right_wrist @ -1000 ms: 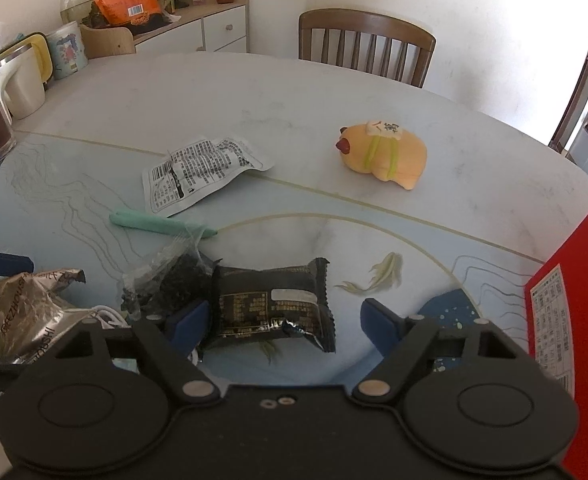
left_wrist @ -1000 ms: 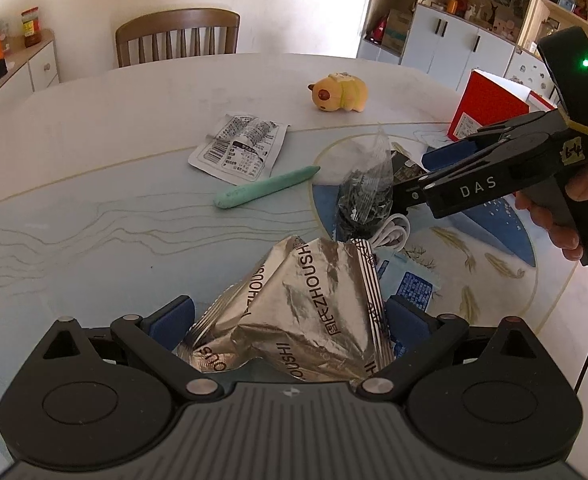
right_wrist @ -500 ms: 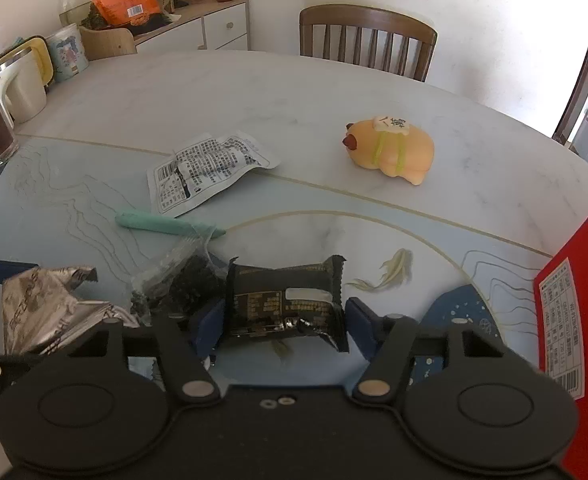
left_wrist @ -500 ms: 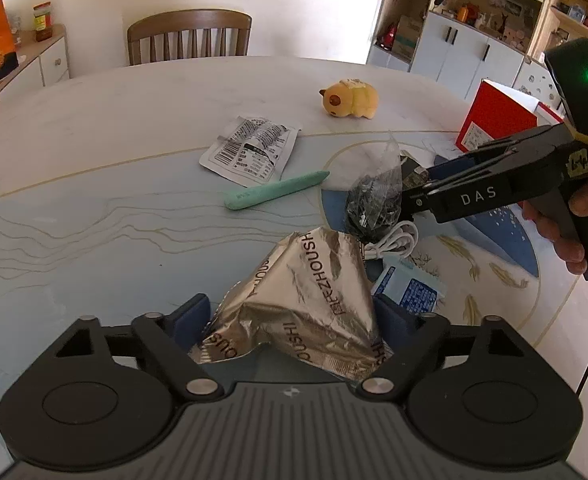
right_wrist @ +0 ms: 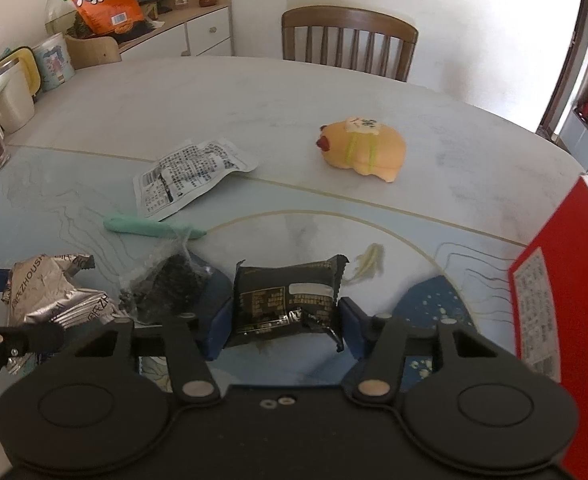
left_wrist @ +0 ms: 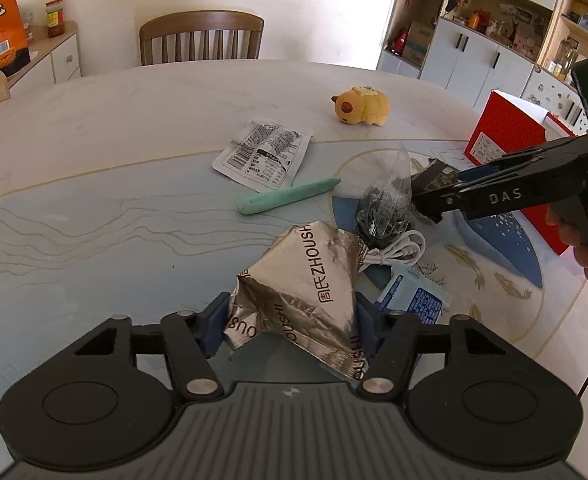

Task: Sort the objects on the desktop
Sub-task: 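Lift both held packages and carry them toward the red shoebox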

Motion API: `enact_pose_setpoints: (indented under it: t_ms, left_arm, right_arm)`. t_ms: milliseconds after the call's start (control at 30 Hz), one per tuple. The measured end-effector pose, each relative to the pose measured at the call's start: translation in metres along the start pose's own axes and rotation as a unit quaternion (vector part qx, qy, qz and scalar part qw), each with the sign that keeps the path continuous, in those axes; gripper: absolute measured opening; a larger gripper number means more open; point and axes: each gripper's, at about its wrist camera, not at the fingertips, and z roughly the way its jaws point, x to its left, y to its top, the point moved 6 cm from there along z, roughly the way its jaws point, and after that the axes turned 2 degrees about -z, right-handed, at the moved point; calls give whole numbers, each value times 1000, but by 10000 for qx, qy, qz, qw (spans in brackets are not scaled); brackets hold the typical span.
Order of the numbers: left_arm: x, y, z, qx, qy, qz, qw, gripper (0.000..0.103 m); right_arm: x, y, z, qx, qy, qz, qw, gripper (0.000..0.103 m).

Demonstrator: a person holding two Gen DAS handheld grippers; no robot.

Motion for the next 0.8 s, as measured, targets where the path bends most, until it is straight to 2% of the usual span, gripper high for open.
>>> enact_pose_setpoints:
  t_ms: [67, 200, 800]
  left_arm:
    - [-1, 0, -1, -21, 7, 20, 10000, 52]
    - [-3, 1, -2, -49, 55, 52, 10000, 48]
    - [-7, 7, -25, -192, 197, -163, 9995, 47]
  right_arm:
    - [-3, -2, -4, -1, -11, 95, 10000, 55]
    - [-8, -4, -17, -67, -49, 200, 9998, 55]
    - [-24, -19, -74, -214, -142, 493, 9985, 55]
